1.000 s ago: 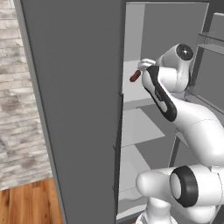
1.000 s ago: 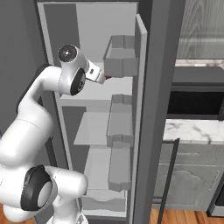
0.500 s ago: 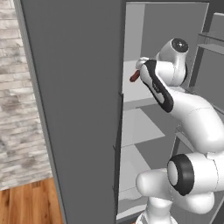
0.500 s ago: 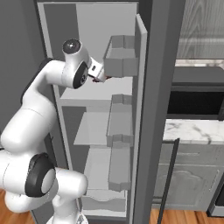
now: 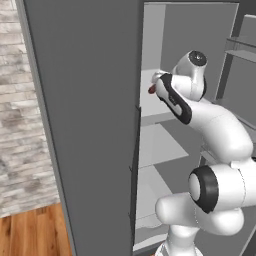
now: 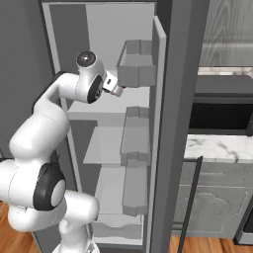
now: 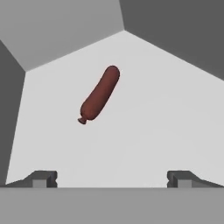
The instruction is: Retrieve the sausage and cheese from the fridge and place them on the cutting board on the counter.
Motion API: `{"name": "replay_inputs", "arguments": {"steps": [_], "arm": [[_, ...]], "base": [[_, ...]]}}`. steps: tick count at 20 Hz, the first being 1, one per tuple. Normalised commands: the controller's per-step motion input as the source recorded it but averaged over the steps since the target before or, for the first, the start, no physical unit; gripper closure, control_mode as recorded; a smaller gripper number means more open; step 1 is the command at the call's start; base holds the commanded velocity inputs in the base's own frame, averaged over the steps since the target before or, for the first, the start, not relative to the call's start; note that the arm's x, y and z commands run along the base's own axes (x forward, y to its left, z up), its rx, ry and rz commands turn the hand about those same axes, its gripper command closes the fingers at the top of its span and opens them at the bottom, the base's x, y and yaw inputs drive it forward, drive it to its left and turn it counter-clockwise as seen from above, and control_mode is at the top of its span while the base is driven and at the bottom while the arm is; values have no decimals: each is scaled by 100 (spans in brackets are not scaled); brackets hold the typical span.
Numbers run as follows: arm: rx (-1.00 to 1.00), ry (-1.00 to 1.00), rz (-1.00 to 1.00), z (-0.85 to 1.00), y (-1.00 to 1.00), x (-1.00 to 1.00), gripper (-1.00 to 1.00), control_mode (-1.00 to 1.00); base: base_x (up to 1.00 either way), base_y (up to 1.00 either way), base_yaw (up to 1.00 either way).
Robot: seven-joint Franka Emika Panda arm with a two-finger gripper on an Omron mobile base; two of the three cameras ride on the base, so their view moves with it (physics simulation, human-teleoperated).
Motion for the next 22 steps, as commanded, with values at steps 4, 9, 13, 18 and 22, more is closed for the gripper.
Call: {"name": "replay_inputs", "arguments": {"steps": [4, 9, 13, 18, 22], "arm": [[0, 0, 0, 1, 0, 48, -100, -100], [-1, 0, 0, 4, 0, 37, -100, -100], [-2, 1, 0, 0, 1, 35, -100, -100], [0, 2, 0, -2, 4, 20, -100, -100], [0, 1, 0, -3, 11, 14, -100, -100]], "base": [[0, 0, 0], [0, 0, 0], [0, 0, 0], [0, 0, 0], [0, 0, 0]]}}
